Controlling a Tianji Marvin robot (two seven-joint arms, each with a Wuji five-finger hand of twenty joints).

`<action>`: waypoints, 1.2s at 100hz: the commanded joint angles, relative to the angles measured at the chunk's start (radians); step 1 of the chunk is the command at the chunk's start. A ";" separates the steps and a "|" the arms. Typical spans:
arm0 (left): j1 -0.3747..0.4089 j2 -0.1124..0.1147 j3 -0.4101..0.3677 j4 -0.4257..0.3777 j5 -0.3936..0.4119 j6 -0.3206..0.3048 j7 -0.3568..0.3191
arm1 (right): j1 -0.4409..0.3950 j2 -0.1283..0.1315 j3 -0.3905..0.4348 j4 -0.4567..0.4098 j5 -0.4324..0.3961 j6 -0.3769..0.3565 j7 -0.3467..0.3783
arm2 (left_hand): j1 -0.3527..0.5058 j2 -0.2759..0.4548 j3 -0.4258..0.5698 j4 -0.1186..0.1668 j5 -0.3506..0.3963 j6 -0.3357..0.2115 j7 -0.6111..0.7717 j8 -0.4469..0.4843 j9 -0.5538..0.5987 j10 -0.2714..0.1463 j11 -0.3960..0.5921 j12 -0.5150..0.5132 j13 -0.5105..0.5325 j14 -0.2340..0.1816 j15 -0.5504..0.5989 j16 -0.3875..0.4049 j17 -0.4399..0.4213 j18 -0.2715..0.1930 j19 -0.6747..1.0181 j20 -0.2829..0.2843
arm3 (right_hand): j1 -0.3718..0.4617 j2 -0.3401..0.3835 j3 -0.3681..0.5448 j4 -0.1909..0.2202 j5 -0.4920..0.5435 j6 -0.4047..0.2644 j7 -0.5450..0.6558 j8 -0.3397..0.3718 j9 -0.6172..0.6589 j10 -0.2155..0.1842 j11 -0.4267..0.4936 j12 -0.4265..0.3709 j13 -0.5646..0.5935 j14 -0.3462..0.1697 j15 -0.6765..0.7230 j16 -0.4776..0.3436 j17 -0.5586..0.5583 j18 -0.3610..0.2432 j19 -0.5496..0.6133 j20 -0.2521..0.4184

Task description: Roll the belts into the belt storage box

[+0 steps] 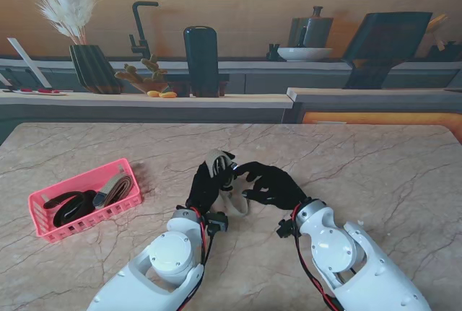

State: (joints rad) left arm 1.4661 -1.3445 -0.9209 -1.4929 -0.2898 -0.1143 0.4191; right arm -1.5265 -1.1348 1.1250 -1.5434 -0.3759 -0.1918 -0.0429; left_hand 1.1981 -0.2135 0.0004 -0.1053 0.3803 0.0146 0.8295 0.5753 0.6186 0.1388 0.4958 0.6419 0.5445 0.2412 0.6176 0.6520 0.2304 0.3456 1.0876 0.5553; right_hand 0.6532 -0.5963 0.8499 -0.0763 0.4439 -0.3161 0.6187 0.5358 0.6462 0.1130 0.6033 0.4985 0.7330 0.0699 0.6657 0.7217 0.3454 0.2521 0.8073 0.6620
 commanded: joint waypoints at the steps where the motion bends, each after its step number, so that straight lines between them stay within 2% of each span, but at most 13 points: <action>1: 0.002 -0.010 0.003 0.000 0.000 -0.006 0.006 | 0.004 0.001 -0.017 -0.001 0.009 0.006 0.022 | 0.047 0.121 -0.013 0.042 0.014 -0.058 -0.024 -0.005 -0.039 -0.049 -0.020 -0.037 -0.038 -0.041 -0.022 -0.014 -0.011 -0.030 -0.004 0.002 | 0.021 0.026 -0.002 0.034 -0.011 -0.076 0.020 -0.003 -0.035 0.003 0.021 0.019 -0.026 -0.026 0.024 0.021 -0.009 -0.023 -0.021 0.025; 15: 0.001 -0.013 0.009 0.000 -0.024 -0.008 0.001 | 0.031 0.003 -0.047 0.017 0.054 0.011 0.062 | 0.014 0.094 -0.007 0.058 0.008 -0.055 -0.032 -0.011 -0.046 -0.044 -0.025 -0.100 -0.040 -0.046 -0.049 -0.037 -0.017 -0.031 -0.018 -0.005 | 0.021 0.031 -0.011 0.034 -0.032 -0.085 0.005 -0.013 -0.043 0.005 0.016 0.022 -0.031 -0.023 0.024 0.023 -0.013 -0.024 -0.023 0.029; 22: -0.001 -0.015 0.013 0.005 -0.027 -0.008 0.001 | 0.043 0.003 -0.061 0.024 0.078 0.011 0.077 | -0.126 0.004 0.219 0.049 0.004 -0.050 -0.028 -0.014 -0.021 -0.036 -0.010 -0.123 -0.005 -0.043 -0.027 -0.039 0.013 -0.032 -0.009 -0.005 | 0.022 0.034 -0.016 0.034 -0.047 -0.092 -0.003 -0.019 -0.046 0.006 0.014 0.024 -0.035 -0.023 0.023 0.023 -0.016 -0.025 -0.026 0.030; 32: -0.005 -0.017 0.017 0.010 -0.029 -0.003 0.003 | 0.051 0.003 -0.072 0.029 0.103 0.004 0.094 | -0.136 -0.033 0.288 0.043 0.013 -0.042 -0.001 -0.013 0.090 -0.021 0.024 -0.039 0.110 -0.016 0.077 0.001 0.108 -0.037 0.070 0.020 | 0.022 0.039 -0.023 0.034 -0.077 -0.101 -0.015 -0.032 -0.052 0.007 0.008 0.025 -0.038 -0.022 0.020 0.023 -0.019 -0.026 -0.029 0.033; 45: -0.006 -0.017 0.016 0.011 -0.028 0.011 0.003 | 0.041 0.004 -0.060 0.019 0.089 -0.006 0.086 | -0.075 -0.004 0.235 0.036 0.048 -0.028 0.046 -0.021 0.247 -0.025 0.114 0.070 0.260 0.009 0.233 0.043 0.250 -0.027 0.215 0.053 | 0.020 0.047 -0.034 0.035 -0.125 -0.105 -0.029 -0.052 -0.052 0.006 0.005 0.025 -0.037 -0.022 0.017 0.023 -0.013 -0.029 -0.028 0.038; 53: -0.006 -0.017 0.013 0.010 -0.019 0.020 0.007 | 0.022 0.007 -0.034 0.000 0.062 -0.010 0.078 | -0.030 0.017 0.173 0.043 0.065 -0.010 0.095 -0.015 0.310 -0.048 0.265 0.089 0.382 0.011 0.372 0.069 0.379 -0.012 0.357 0.071 | 0.017 0.048 -0.040 0.036 -0.124 -0.095 -0.021 -0.061 -0.051 0.009 0.004 0.025 -0.035 -0.019 0.018 0.024 -0.009 -0.031 -0.027 0.040; 62: -0.005 -0.012 0.005 0.005 -0.019 0.033 -0.004 | -0.010 0.013 0.011 -0.032 0.011 -0.014 0.067 | -0.037 0.015 0.145 0.054 0.075 0.010 0.154 0.006 0.363 -0.051 0.415 0.118 0.535 -0.023 0.531 0.087 0.556 -0.018 0.538 0.057 | 0.003 0.049 -0.053 0.035 -0.049 -0.047 0.003 -0.069 -0.044 0.017 -0.004 0.021 -0.031 -0.012 0.013 0.021 -0.004 -0.030 -0.024 0.045; 67: -0.004 -0.008 -0.001 0.000 -0.028 0.042 -0.018 | -0.032 0.014 0.038 -0.051 -0.022 -0.015 0.048 | -0.068 -0.010 0.178 0.058 0.081 0.016 0.175 0.016 0.387 -0.049 0.449 0.155 0.599 -0.043 0.601 0.093 0.638 -0.031 0.631 0.008 | -0.007 0.044 -0.061 0.033 -0.017 -0.013 0.006 -0.072 -0.037 0.018 -0.007 0.019 -0.027 -0.009 0.011 0.019 0.000 -0.030 -0.023 0.048; 72: -0.002 -0.005 -0.006 -0.006 -0.044 0.053 -0.034 | -0.053 0.013 0.065 -0.069 -0.055 -0.023 0.023 | -0.137 -0.066 0.280 0.054 0.089 0.020 0.197 0.030 0.411 -0.048 0.464 0.178 0.647 -0.059 0.645 0.108 0.703 -0.045 0.704 -0.045 | -0.020 0.037 -0.062 0.033 0.028 0.027 0.014 -0.068 -0.026 0.017 -0.009 0.017 -0.017 -0.009 0.009 0.017 0.004 -0.028 -0.021 0.050; 82: -0.003 0.002 -0.014 -0.012 -0.072 0.075 -0.068 | -0.083 0.012 0.111 -0.095 -0.132 -0.048 -0.033 | -0.258 -0.190 0.464 0.051 0.105 0.012 0.251 0.093 0.447 -0.050 0.485 0.193 0.703 -0.073 0.686 0.134 0.780 -0.062 0.771 -0.072 | -0.027 0.029 -0.061 0.030 0.062 0.065 0.010 -0.061 -0.008 0.012 -0.012 0.013 -0.005 -0.012 0.007 0.016 0.009 -0.031 -0.018 0.054; 102: -0.013 0.033 -0.029 -0.015 -0.124 0.122 -0.209 | -0.061 0.031 0.151 -0.069 -0.387 -0.156 -0.114 | -0.353 -0.354 0.587 0.013 0.117 0.012 0.240 0.137 0.459 -0.060 0.485 0.193 0.724 -0.101 0.664 0.134 0.814 -0.083 0.758 -0.092 | -0.027 -0.007 -0.012 0.017 -0.144 -0.075 -0.022 -0.038 -0.016 -0.034 -0.073 -0.040 -0.009 -0.041 -0.083 -0.038 0.015 -0.048 -0.034 0.046; 114: -0.024 0.054 -0.038 -0.011 -0.169 0.156 -0.320 | -0.009 0.047 0.133 -0.022 -0.510 -0.216 -0.150 | -0.419 -0.369 0.658 -0.006 0.131 0.050 0.115 0.111 0.447 -0.067 0.469 0.210 0.719 -0.107 0.643 0.138 0.819 -0.087 0.741 -0.096 | -0.051 -0.024 -0.005 0.011 -0.290 -0.091 -0.041 -0.068 -0.049 -0.055 -0.111 -0.076 -0.027 -0.046 -0.149 -0.079 0.011 -0.057 -0.047 0.040; 120: -0.032 0.061 -0.039 -0.004 -0.183 0.165 -0.365 | 0.021 0.054 0.113 0.005 -0.579 -0.237 -0.193 | -0.474 -0.363 0.703 0.013 0.138 0.067 0.040 0.082 0.440 -0.067 0.460 0.210 0.717 -0.109 0.634 0.140 0.825 -0.092 0.728 -0.101 | -0.076 -0.038 0.010 0.007 -0.345 -0.088 -0.052 -0.112 -0.063 -0.062 -0.111 -0.093 -0.024 -0.047 -0.169 -0.097 0.018 -0.062 -0.049 0.038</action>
State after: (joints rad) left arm 1.4432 -1.2941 -0.9576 -1.4992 -0.4705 0.0429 0.0749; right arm -1.5402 -1.0900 1.2532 -1.5532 -0.9094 -0.4180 -0.2005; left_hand 0.7859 -0.5323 0.6475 -0.0776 0.4881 0.0737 0.9474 0.6848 1.0491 0.1143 0.9518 0.8275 1.2115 0.2084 1.2379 0.7691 1.0023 0.3057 1.7198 0.4673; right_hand 0.6261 -0.5979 0.8162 -0.0763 0.1707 -0.3795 0.5894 0.4600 0.6215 0.0730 0.5097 0.4276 0.7335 0.0453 0.5265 0.6445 0.3581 0.2239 0.7832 0.6870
